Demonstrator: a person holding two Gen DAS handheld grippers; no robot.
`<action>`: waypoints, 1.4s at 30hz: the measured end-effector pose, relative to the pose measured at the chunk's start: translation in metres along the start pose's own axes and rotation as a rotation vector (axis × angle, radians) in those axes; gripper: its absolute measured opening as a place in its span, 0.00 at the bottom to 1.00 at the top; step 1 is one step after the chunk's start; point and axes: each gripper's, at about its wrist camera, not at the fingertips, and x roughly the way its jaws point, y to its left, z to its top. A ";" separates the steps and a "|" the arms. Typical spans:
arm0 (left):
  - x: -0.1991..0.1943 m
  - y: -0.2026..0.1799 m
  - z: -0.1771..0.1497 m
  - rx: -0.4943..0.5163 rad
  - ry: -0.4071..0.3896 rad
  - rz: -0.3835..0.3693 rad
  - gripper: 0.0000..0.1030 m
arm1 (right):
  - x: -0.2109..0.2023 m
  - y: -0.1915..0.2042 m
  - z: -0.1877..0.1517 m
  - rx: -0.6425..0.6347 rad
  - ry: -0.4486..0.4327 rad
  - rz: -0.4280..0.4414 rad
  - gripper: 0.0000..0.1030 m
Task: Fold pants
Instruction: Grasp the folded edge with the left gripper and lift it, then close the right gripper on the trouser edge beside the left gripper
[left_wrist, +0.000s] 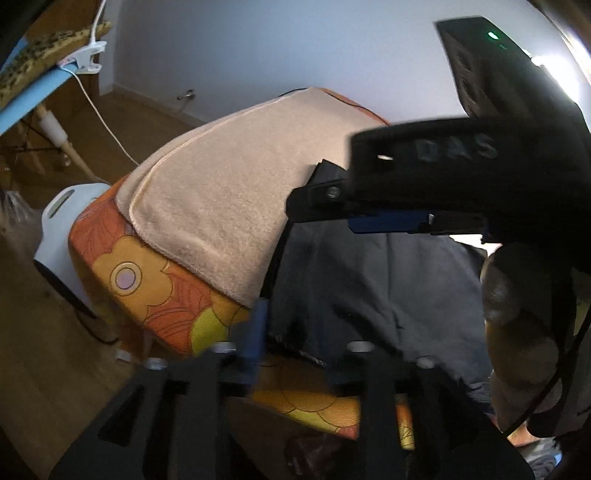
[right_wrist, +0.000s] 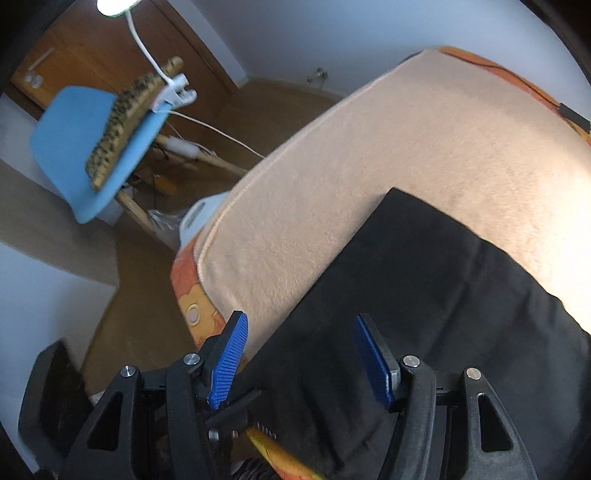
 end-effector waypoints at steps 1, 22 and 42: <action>0.002 0.001 -0.001 -0.013 0.003 -0.003 0.47 | 0.003 0.001 0.001 0.005 0.003 0.000 0.61; -0.011 -0.024 -0.004 0.030 -0.031 -0.012 0.47 | 0.022 -0.009 0.002 0.017 0.051 -0.110 0.21; -0.025 -0.047 -0.012 0.085 -0.081 -0.104 0.09 | 0.026 -0.004 0.004 0.020 0.067 -0.065 0.47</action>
